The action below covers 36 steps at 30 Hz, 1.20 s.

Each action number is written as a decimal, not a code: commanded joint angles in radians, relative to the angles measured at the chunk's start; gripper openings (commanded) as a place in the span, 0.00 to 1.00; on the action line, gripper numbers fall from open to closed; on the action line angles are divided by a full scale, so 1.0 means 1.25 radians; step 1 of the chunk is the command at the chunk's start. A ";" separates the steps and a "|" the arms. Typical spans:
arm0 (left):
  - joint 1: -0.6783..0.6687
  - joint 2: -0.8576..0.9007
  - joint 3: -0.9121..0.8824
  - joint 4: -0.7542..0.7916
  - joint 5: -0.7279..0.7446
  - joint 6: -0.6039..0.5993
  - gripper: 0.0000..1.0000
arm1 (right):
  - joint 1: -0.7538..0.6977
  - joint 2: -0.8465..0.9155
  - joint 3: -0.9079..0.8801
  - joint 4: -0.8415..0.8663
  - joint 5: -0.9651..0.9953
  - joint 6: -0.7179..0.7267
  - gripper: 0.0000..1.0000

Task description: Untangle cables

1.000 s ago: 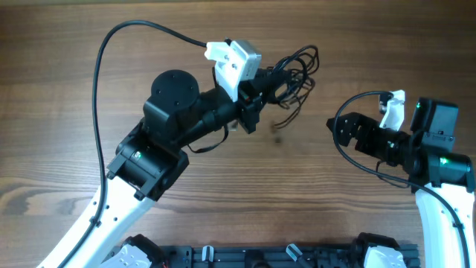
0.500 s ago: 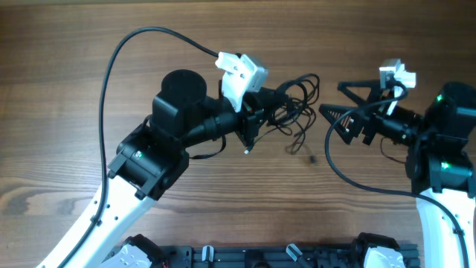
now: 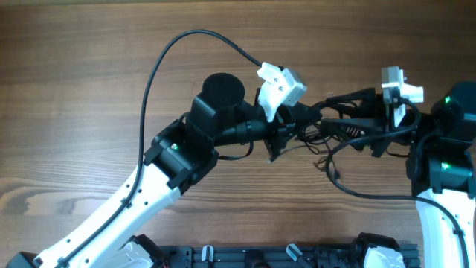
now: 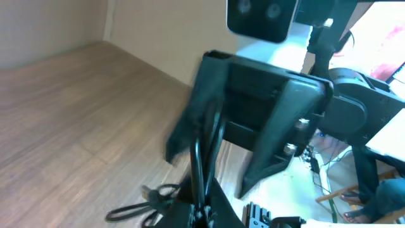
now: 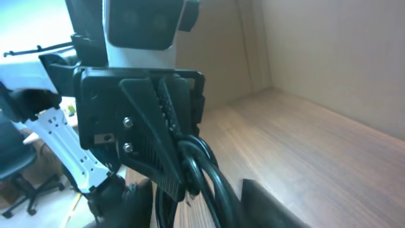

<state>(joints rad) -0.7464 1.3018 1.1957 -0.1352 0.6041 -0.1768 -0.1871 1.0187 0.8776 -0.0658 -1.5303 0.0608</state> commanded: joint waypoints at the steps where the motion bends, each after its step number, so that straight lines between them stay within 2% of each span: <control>1: 0.004 0.001 0.005 0.024 -0.009 0.013 0.07 | 0.000 -0.008 0.009 -0.002 -0.034 -0.006 0.21; 3: 0.014 -0.001 0.005 0.026 -0.023 0.013 0.07 | 0.000 -0.008 0.009 -0.005 -0.027 -0.004 0.09; 4: 0.022 -0.001 0.005 0.026 -0.023 0.013 0.12 | 0.000 -0.008 0.009 -0.014 -0.011 -0.003 0.04; 5: 0.033 -0.001 0.005 0.025 -0.023 0.012 0.26 | 0.000 -0.008 0.009 -0.036 0.029 0.007 0.04; 6: 0.046 -0.002 0.005 0.023 -0.023 0.009 0.29 | 0.000 -0.008 0.009 -0.056 0.076 0.026 0.04; 7: 0.057 -0.005 0.005 0.020 -0.023 0.009 0.36 | 0.000 -0.006 0.009 -0.072 0.122 0.056 0.04; 9: 0.081 -0.018 0.005 0.008 -0.023 0.003 0.72 | 0.000 -0.002 0.009 -0.080 0.194 0.138 0.04; 11: 0.095 -0.026 0.005 0.003 -0.023 -0.025 0.84 | 0.000 0.001 0.009 -0.079 0.264 0.225 0.04; 12: 0.102 -0.027 0.005 0.002 -0.023 -0.052 1.00 | 0.000 0.002 0.009 -0.072 0.302 0.286 0.04; 16: 0.109 -0.027 0.005 -0.022 -0.024 -0.125 1.00 | 0.000 0.004 0.009 0.045 0.311 0.446 0.04; 19: 0.109 -0.024 0.005 -0.040 -0.031 -0.188 1.00 | 0.000 0.004 0.009 0.127 0.289 0.506 0.04; 23: 0.109 -0.021 0.005 -0.049 -0.066 -0.246 1.00 | 0.000 0.004 0.009 0.216 0.204 0.520 0.04; 31: 0.099 0.003 0.005 -0.010 -0.065 -0.327 0.99 | 0.001 0.004 0.009 0.268 0.133 0.533 0.04; 32: 0.093 0.004 0.005 -0.001 -0.065 -0.327 0.94 | 0.001 0.004 0.009 0.271 0.130 0.539 0.04; 33: 0.084 0.005 0.005 0.013 -0.065 -0.326 0.83 | 0.001 0.004 0.009 0.276 0.128 0.539 0.04; 34: 0.070 0.005 0.005 0.027 -0.065 -0.326 0.67 | 0.001 0.004 0.009 0.278 0.128 0.540 0.04; 36: 0.058 0.006 0.005 0.034 -0.066 -0.326 0.51 | 0.001 0.004 0.009 0.278 0.127 0.540 0.04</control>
<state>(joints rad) -0.6468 1.3010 1.1961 -0.1055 0.5240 -0.5739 -0.1871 1.0237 0.8761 0.2714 -1.3468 0.7189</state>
